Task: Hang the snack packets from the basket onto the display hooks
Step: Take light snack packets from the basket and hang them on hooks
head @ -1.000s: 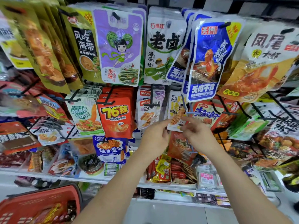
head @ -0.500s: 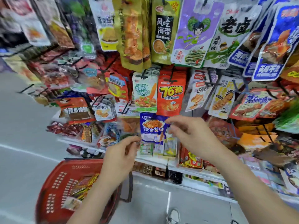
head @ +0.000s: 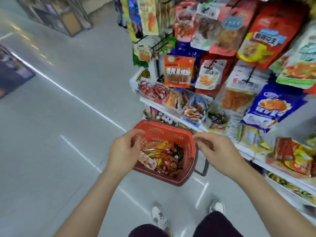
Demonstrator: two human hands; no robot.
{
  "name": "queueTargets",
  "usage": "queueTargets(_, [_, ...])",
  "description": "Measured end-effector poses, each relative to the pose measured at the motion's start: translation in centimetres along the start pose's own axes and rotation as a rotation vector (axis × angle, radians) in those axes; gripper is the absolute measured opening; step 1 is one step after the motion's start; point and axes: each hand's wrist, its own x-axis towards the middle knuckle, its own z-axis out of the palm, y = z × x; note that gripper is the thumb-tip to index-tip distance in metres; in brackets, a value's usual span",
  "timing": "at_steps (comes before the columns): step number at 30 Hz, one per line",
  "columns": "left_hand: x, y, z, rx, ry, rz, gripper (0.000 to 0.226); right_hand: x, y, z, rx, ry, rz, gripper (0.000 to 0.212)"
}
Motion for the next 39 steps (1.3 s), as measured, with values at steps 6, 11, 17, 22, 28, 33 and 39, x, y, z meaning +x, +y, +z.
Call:
queueTargets(6, [1.5, -10.3, 1.0, 0.14, -0.101, -0.189, 0.027, 4.2, 1.5, 11.2, 0.114, -0.151, 0.067, 0.026])
queueTargets(11, [4.6, -20.0, 8.7, 0.274, -0.173, -0.137, 0.025, 10.1, 8.9, 21.1, 0.148, -0.277, 0.156, 0.027])
queueTargets(17, [13.0, -33.8, 22.7, 0.557, -0.465, 0.07, 0.03, 18.8, 20.2, 34.3, 0.062, -0.439, 0.197, 0.022])
queueTargets(22, [19.4, -40.5, 33.0, 0.912, -0.837, 0.376, 0.037, 25.3, 28.3, 44.8, -0.158, -0.664, 0.098, 0.016])
queueTargets(28, [23.8, -45.0, 41.1, 1.34, -1.164, 0.478, 0.024, 28.7, 32.9, 52.0, -0.388, -0.938, -0.004, 0.034])
queueTargets(33, [25.0, -47.3, 42.6, 1.522, -1.223, 0.356, 0.028, 28.1, 34.6, 54.8, -0.432, -1.034, 0.015, 0.038])
queueTargets(39, [26.5, -45.2, 38.4, 1.026, -0.849, 0.466, 0.008, 28.8, 35.0, 52.4, -0.113, -0.763, 0.116, 0.019])
